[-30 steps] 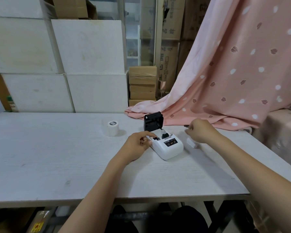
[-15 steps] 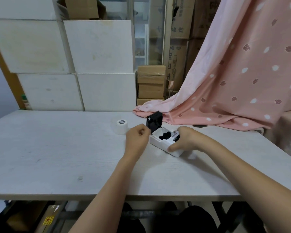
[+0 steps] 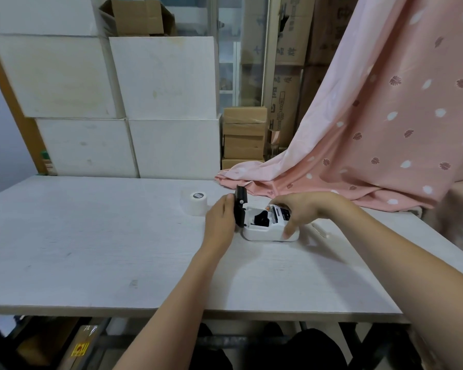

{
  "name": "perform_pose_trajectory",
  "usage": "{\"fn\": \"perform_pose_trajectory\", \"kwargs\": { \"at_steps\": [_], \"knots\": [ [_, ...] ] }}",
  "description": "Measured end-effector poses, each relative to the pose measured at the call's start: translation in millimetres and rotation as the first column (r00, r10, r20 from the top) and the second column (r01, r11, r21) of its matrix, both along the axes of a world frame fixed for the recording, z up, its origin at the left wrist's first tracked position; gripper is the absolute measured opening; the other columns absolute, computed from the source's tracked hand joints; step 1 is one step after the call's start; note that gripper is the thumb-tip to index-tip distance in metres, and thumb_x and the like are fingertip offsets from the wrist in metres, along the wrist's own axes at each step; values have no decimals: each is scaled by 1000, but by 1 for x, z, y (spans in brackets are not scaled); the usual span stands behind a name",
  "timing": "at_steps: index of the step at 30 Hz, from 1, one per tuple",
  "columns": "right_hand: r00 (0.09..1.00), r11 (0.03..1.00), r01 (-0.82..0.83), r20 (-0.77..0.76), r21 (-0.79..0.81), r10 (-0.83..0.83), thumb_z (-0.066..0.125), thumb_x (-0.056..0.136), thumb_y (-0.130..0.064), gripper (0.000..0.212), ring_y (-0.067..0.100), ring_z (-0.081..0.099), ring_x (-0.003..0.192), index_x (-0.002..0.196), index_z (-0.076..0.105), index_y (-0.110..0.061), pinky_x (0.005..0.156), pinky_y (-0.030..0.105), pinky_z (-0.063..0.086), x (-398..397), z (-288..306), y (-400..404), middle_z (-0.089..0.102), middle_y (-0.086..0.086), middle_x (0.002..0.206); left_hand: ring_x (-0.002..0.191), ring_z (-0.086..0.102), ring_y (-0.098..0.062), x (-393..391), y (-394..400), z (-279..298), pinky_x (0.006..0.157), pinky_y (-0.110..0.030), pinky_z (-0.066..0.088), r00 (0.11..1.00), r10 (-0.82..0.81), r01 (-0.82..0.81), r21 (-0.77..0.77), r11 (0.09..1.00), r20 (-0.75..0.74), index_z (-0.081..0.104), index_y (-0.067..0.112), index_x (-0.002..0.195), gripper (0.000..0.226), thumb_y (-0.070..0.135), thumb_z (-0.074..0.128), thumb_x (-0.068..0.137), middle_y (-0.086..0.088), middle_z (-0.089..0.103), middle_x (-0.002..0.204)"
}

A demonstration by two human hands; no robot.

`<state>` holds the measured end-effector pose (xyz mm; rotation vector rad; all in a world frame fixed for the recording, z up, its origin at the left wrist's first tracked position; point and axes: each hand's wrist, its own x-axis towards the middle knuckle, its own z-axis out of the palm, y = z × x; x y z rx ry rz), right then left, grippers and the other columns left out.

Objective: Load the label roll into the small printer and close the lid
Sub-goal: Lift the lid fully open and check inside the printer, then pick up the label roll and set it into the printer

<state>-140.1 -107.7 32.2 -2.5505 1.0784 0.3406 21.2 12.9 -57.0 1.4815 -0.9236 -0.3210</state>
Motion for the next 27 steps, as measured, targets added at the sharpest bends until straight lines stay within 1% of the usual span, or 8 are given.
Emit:
{"fn": "perform_pose_trajectory", "kwargs": {
  "at_steps": [2,4,8,11,14,19,23,27],
  "knots": [
    [1000,998,18,5,61,-18,89,75,-29,102,23,46,142,159,32,-32,118,40,38,-2,5,-2,45,-6,156,99,54,-18,7,0,-2,87,-33,44,967,163,-149,-84,985,198,67,12,105,28,23,42,101,3,63,100],
    [990,991,60,122,117,-74,81,85,-19,98,23,40,147,164,24,-28,119,39,35,-2,14,-7,40,0,162,104,52,-22,27,-2,-3,89,-39,46,879,327,-302,-126,945,346,66,13,108,20,14,51,94,-1,61,104],
    [928,992,125,353,12,-121,64,92,-11,65,24,52,135,154,45,-19,113,37,40,10,34,-8,56,5,149,113,47,-33,64,-1,-3,95,-45,45,855,464,-496,107,862,230,54,13,123,39,14,65,85,-14,49,124],
    [880,987,158,453,5,-143,59,94,-10,56,27,56,125,150,52,-16,93,32,45,27,40,-3,58,8,145,114,49,-38,70,-2,-9,99,-45,43,885,453,-465,228,856,103,42,12,134,62,15,74,81,-18,42,131],
    [847,986,164,513,-9,-136,56,94,-9,51,26,62,107,145,55,-15,74,30,50,42,40,1,65,8,128,114,55,-39,73,-10,-8,98,-45,43,888,450,-459,249,853,96,38,12,136,70,18,78,79,-19,50,129],
    [812,983,182,563,8,-155,55,95,-9,47,28,66,100,142,58,-14,91,41,54,50,37,-2,68,13,123,110,59,-34,78,-23,-1,95,-43,39,879,454,-477,256,841,147,35,11,138,73,20,77,79,-15,64,116],
    [801,981,195,578,-3,-157,53,96,-8,44,20,58,72,139,60,-14,69,33,51,50,35,-7,66,14,122,105,61,-35,78,-27,-1,96,-42,44,900,412,-435,247,866,141,38,10,135,66,14,74,80,-11,62,100],
    [774,978,209,607,25,-180,51,95,-7,43,27,64,87,136,63,-14,86,43,57,51,30,-6,65,12,126,93,56,-25,80,-27,-2,74,-25,44,954,291,-300,236,924,75,45,11,133,59,11,73,81,-17,59,120]
  ]
}}
